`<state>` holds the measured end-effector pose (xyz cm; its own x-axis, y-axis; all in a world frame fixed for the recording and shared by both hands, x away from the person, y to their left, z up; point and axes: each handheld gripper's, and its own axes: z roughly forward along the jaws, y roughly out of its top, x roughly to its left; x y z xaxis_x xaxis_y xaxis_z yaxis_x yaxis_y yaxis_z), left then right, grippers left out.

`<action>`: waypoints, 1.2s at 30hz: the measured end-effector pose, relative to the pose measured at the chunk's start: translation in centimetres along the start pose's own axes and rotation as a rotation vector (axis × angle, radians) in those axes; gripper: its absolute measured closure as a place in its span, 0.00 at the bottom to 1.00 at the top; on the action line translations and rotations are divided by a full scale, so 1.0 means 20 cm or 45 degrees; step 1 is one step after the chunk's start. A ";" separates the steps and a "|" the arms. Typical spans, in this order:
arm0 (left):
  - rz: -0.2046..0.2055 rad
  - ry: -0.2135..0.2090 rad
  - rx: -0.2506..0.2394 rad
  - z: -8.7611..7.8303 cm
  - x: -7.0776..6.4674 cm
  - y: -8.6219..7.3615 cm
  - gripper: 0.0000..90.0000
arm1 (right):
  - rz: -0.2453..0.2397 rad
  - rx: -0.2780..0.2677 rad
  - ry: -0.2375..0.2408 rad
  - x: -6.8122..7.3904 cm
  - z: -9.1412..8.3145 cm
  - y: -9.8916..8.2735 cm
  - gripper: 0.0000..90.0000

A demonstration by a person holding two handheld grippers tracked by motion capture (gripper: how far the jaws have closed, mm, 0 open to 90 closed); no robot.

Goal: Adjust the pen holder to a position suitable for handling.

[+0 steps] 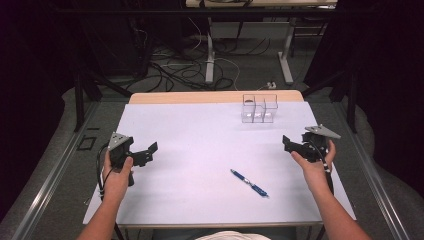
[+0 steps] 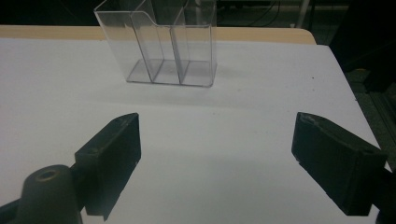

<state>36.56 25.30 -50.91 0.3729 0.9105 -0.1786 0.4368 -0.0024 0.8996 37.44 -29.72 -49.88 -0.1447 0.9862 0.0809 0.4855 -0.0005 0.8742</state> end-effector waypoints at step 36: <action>-0.003 -0.007 0.017 0.01 0.00 -0.01 0.00 | -0.426 0.087 0.100 0.11 0.12 0.39 0.38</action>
<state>36.62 25.21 -51.08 0.3764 0.9082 -0.1830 0.4485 -0.0058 0.8938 42.90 -27.13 -43.96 -0.3701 0.9140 -0.1660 0.4561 0.3345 0.8247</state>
